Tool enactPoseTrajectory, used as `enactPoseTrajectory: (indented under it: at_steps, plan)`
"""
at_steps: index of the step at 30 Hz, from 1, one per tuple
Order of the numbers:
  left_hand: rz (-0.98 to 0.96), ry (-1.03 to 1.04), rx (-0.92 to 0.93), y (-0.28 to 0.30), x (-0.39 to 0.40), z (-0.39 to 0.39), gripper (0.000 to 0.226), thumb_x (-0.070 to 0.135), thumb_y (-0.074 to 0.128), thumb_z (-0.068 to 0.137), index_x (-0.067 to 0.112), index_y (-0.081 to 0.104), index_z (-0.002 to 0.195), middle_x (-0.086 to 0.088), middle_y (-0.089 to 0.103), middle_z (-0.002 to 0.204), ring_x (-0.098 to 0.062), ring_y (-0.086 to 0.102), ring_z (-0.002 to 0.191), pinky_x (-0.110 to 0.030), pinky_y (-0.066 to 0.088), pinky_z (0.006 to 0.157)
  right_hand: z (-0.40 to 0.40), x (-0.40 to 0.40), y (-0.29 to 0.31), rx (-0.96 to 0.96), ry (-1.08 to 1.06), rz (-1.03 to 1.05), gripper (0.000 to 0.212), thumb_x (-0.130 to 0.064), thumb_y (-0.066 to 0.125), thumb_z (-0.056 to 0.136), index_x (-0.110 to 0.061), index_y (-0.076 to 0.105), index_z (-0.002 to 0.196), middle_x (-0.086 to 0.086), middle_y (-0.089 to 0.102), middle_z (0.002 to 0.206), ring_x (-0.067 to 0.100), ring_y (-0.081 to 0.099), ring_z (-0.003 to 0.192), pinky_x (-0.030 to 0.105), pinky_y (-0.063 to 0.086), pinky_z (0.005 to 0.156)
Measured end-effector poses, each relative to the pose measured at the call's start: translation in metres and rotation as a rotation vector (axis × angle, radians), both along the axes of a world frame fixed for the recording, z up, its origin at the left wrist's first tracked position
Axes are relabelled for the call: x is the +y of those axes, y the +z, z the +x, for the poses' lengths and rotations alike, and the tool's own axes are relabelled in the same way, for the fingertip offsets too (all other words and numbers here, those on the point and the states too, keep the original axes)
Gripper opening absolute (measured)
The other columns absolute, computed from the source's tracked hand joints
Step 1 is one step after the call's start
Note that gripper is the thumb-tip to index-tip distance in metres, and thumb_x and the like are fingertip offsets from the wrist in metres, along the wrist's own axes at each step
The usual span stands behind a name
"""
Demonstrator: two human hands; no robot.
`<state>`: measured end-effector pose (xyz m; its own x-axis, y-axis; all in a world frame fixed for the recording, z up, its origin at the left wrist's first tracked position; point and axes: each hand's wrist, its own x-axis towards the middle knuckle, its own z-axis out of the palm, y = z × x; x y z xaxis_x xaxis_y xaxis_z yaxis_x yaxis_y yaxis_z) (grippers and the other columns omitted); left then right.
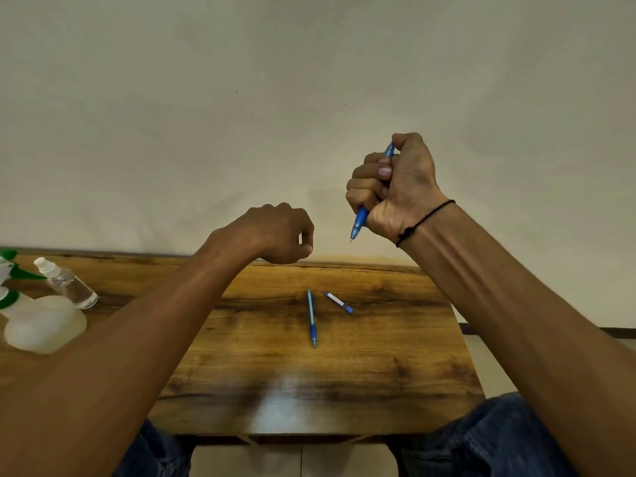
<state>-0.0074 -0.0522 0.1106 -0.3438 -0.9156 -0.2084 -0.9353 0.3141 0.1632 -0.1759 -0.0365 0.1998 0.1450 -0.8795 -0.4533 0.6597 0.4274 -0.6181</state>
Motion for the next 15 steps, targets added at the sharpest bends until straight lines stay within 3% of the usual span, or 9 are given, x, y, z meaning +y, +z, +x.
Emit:
enactPoseTrajectory:
  at_steps: [15]
  plan:
    - [-0.008, -0.003, -0.011, -0.005, -0.0023, 0.0005, 0.017, 0.039, 0.063, 0.099, 0.03, 0.071, 0.112, 0.005, 0.069, 0.12, -0.018, 0.066, 0.1, -0.039, 0.058, 0.086, 0.0021, -0.0016, -0.0033, 0.007, 0.0, 0.017, 0.051, -0.042, 0.038, 0.099, -0.019, 0.033, 0.054, -0.008, 0.025, 0.045, 0.008, 0.015, 0.035, 0.017, 0.011, 0.037]
